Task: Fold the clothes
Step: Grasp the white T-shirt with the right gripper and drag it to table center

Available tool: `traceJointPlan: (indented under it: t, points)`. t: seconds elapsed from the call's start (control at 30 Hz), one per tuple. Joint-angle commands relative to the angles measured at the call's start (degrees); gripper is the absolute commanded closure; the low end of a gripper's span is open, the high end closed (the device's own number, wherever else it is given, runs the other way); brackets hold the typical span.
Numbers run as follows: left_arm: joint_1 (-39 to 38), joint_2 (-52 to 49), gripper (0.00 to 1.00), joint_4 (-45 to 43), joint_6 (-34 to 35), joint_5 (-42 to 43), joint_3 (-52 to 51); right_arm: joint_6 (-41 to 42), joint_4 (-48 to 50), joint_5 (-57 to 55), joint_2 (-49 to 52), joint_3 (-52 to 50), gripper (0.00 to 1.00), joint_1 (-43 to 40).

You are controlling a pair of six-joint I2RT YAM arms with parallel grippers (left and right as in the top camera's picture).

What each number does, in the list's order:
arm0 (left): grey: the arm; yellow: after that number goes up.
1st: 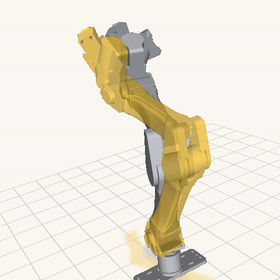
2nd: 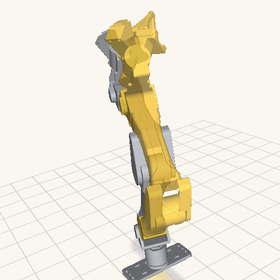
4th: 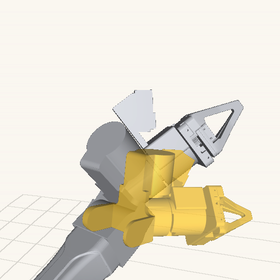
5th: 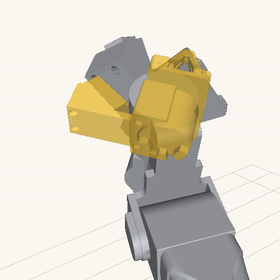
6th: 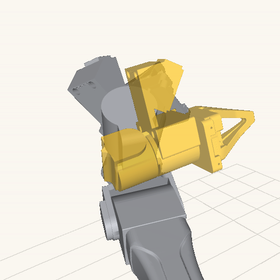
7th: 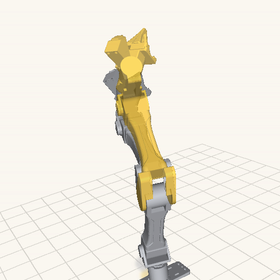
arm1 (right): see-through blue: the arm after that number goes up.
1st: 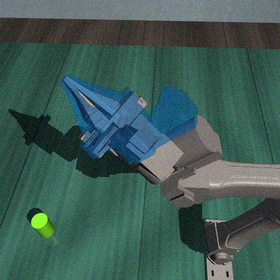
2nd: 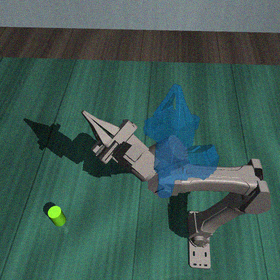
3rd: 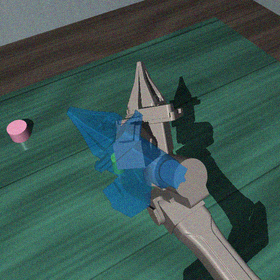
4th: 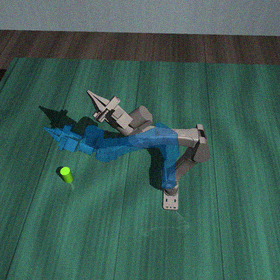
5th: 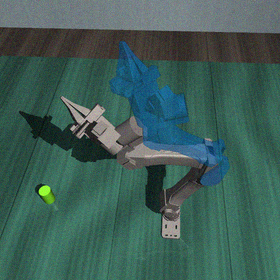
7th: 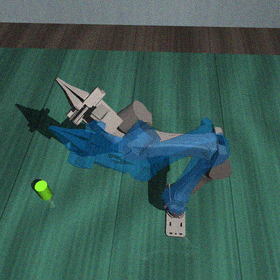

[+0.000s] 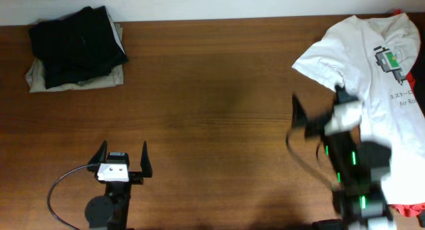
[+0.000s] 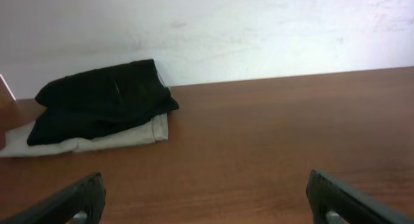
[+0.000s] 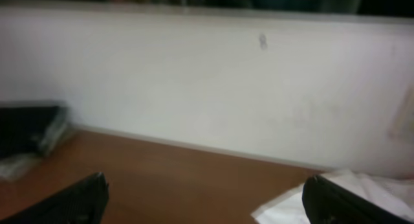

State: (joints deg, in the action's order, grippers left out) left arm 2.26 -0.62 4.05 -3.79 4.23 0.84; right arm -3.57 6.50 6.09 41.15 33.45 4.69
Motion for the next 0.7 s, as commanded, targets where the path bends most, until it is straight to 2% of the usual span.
traceJointPlan:
  t: [0.0, 0.03, 0.1, 0.2, 0.3, 0.43, 0.67]
  points:
    - [-0.3, 0.2, 0.01, 0.2, -1.0, 0.5, -0.3, -3.5, -8.4, -5.0, 25.5, 19.8, 0.01, -2.3]
    - [-0.3, 0.2, 0.01, 0.2, -1.0, 0.5, -0.3, -3.5, -18.8, -5.1, 38.4, 33.4, 0.01, -3.6]
    - [-0.3, 0.2, 0.01, 0.2, -1.0, 0.5, -0.3, -3.6, -33.6, -5.8, 55.1, 52.9, 0.01, -5.4]
    - [-0.3, 0.2, 0.01, 0.2, -1.0, 0.5, -0.3, -7.6, -37.7, -7.2, 69.9, 65.0, 0.02, -7.8]
    - [-0.3, 0.2, 0.01, 0.2, -1.0, 0.5, -0.3, -8.0, -37.3, -7.2, 79.1, 67.3, 0.01, -9.7]
    - [-0.3, 0.2, 0.01, 0.2, -1.0, 0.5, -0.3, -8.0, -37.2, -6.5, 86.2, 67.3, 0.01, -9.7]
    - [-0.3, 0.2, 0.01, 0.2, -1.0, 0.5, -0.3, -7.3, -37.6, -0.2, 92.1, 67.3, 0.01, -9.6]
